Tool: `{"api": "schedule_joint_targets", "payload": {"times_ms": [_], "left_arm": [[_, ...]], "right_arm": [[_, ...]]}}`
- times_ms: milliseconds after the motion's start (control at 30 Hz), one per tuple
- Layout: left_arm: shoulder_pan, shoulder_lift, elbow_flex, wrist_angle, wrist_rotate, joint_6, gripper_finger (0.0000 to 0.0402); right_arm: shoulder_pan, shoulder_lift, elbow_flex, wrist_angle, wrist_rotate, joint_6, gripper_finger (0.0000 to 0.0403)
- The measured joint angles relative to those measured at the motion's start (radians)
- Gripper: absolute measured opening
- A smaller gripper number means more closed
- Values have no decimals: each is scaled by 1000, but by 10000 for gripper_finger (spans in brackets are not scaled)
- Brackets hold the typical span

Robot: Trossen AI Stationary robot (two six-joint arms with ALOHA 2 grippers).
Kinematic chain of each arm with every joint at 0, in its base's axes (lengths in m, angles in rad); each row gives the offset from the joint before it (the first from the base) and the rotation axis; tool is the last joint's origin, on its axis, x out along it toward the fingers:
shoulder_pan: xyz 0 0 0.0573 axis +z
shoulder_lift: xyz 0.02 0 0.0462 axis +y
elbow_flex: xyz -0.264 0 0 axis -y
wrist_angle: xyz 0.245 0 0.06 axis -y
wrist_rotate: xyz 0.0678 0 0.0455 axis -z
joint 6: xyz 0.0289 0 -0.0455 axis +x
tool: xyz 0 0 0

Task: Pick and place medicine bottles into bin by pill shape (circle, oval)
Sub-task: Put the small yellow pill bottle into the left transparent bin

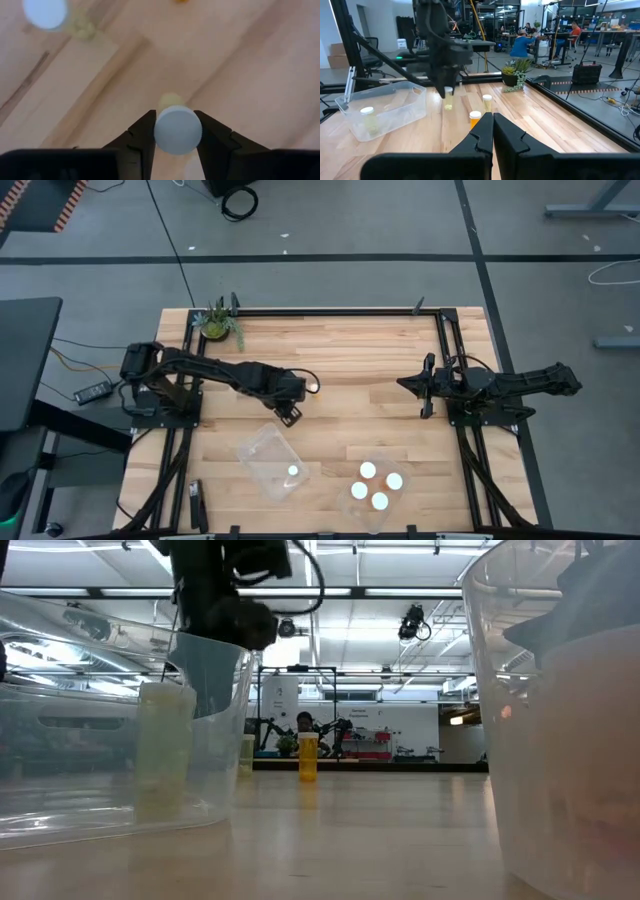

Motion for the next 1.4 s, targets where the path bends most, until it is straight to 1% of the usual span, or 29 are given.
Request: {"api": "schedule_joint_targets", "payload": {"times_ms": [133,467,700,867,1000,1167,1300,1400], "left_arm": [[-38,0,64,-10,9,2,128],[-144,0,186,-21,123,-50,126],[-216,0,203,-30,182,-162,133],[-275,0,203,-40,186,-244,128],[-326,0,203,-45,169,-309,130],[-376,0,203,-84,83,-343,136],[-398,6,203,-154,19,-368,130],[-412,26,201,-171,-8,-357,127]], "right_arm": [[0,0,0,0,0,0,19],[0,0,0,0,0,0,19],[0,0,0,0,0,0,19],[0,0,0,0,0,0,19],[0,0,0,0,0,0,19],[0,0,0,0,0,0,19],[0,0,0,0,0,0,19],[0,0,0,0,0,0,19]]}}
